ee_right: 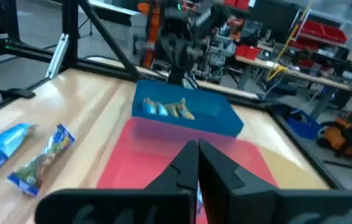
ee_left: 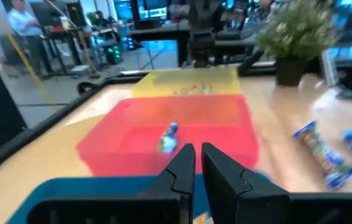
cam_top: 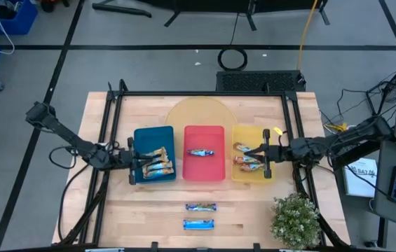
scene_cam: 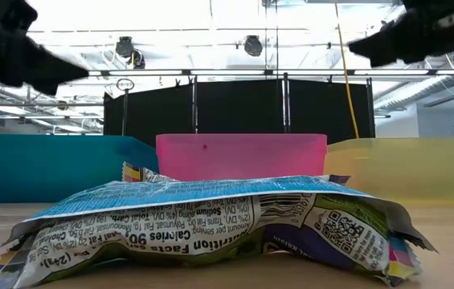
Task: Pick and place Granola Bars by type
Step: Put the top blue granola bar into the red bin
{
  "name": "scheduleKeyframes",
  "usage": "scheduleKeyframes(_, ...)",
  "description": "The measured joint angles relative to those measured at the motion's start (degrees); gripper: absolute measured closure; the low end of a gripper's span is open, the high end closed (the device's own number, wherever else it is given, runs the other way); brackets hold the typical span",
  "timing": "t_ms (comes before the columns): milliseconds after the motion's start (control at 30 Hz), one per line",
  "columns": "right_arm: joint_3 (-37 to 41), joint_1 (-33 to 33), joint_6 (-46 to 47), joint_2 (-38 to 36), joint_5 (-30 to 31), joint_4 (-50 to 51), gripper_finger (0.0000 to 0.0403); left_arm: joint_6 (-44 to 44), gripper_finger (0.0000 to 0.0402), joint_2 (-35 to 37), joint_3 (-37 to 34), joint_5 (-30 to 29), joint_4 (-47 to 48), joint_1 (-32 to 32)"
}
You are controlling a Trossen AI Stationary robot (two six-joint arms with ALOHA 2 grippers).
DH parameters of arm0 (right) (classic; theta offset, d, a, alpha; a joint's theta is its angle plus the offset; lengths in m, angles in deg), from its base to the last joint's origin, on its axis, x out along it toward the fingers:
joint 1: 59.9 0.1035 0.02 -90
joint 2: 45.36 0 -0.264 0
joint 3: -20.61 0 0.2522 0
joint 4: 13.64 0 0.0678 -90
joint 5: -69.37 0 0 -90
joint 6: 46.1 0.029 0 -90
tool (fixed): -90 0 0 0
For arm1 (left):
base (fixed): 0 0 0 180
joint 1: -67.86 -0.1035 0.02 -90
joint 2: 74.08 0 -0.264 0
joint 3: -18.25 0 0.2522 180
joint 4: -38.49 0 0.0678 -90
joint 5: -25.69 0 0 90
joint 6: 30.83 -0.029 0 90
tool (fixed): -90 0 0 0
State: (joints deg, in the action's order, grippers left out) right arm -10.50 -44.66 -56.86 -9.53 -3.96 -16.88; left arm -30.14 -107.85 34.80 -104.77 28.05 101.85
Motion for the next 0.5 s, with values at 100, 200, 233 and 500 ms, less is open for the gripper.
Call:
scheduleKeyframes(100, 2.37, 0.02, 1.32, -1.58, 0.09, -0.55, 0.0402, 3.8, 0.0364, -1.08, 5.61, 0.42, 5.25, -0.35)
scheduleKeyframes(200, 2.43, -0.53, 1.45, -2.8, 0.14, -0.42, 0.0402, 6.57, 0.0364, -5.13, 14.28, 0.53, 14.88, -1.26)
scheduleKeyframes(233, 2.43, -0.57, 1.82, -3.09, 0.11, -0.42, 0.0402, 7.06, 0.0364, -7.29, 17.22, 0.62, 17.19, -1.64)
scheduleKeyframes(500, 2.43, -0.52, 2.05, -3.38, -0.34, -0.28, 0.0402, 13.17, 0.0364, -32.74, 40.77, 9.35, 30.74, -3.22)
